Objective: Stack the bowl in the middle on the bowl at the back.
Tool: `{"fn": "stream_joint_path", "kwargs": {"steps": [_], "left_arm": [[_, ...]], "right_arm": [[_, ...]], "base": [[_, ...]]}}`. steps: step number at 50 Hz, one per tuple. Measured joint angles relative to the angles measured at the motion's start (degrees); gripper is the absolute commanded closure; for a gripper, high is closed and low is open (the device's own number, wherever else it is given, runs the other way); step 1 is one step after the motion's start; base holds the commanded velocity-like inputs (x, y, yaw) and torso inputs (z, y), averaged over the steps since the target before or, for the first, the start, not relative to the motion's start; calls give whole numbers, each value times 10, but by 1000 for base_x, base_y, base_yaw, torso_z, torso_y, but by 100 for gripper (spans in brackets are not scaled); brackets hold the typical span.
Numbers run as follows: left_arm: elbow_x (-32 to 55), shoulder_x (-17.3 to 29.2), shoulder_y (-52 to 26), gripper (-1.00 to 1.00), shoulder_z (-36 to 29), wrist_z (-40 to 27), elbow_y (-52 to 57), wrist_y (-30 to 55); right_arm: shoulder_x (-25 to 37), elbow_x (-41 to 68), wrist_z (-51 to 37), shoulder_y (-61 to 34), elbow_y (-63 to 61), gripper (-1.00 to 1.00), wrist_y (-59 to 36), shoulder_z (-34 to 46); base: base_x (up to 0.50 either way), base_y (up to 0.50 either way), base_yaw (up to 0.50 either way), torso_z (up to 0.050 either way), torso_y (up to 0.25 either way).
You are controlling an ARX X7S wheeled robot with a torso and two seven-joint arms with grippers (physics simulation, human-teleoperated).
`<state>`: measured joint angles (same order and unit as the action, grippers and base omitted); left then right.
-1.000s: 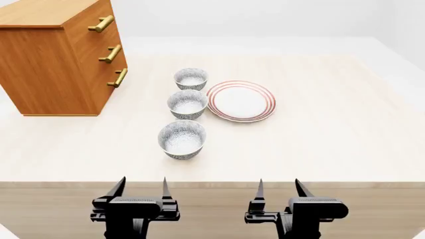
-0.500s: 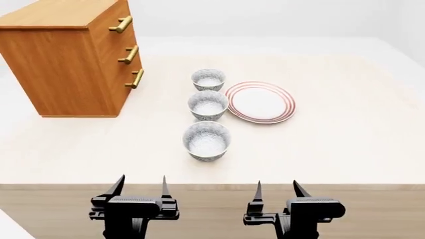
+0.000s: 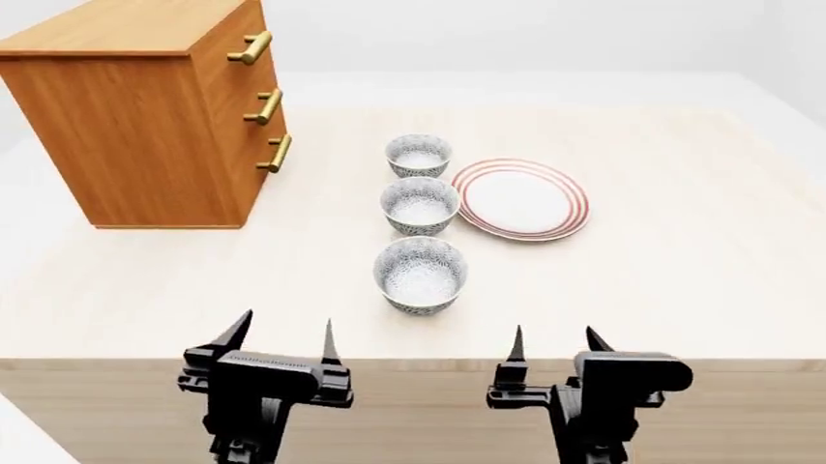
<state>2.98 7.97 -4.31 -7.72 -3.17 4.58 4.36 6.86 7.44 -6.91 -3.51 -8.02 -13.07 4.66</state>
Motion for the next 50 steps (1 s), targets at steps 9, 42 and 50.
{"fn": "stream_joint_path", "kwargs": {"steps": [9, 42, 50], "left_arm": [[9, 27, -38, -100, -21, 35, 57, 72], [93, 62, -248, -100, -43, 125, 132, 354], [100, 64, -273, -100, -42, 127, 138, 380]], "right_arm": [[39, 31, 18, -34, -87, -100, -107, -2], [124, 137, 66, -206, -208, -100, -394, -24], [135, 143, 67, -233, -215, -100, -418, -24]], "base": [[0, 0, 0, 0, 0], [103, 0, 0, 0, 0], [393, 0, 0, 0, 0]]}}
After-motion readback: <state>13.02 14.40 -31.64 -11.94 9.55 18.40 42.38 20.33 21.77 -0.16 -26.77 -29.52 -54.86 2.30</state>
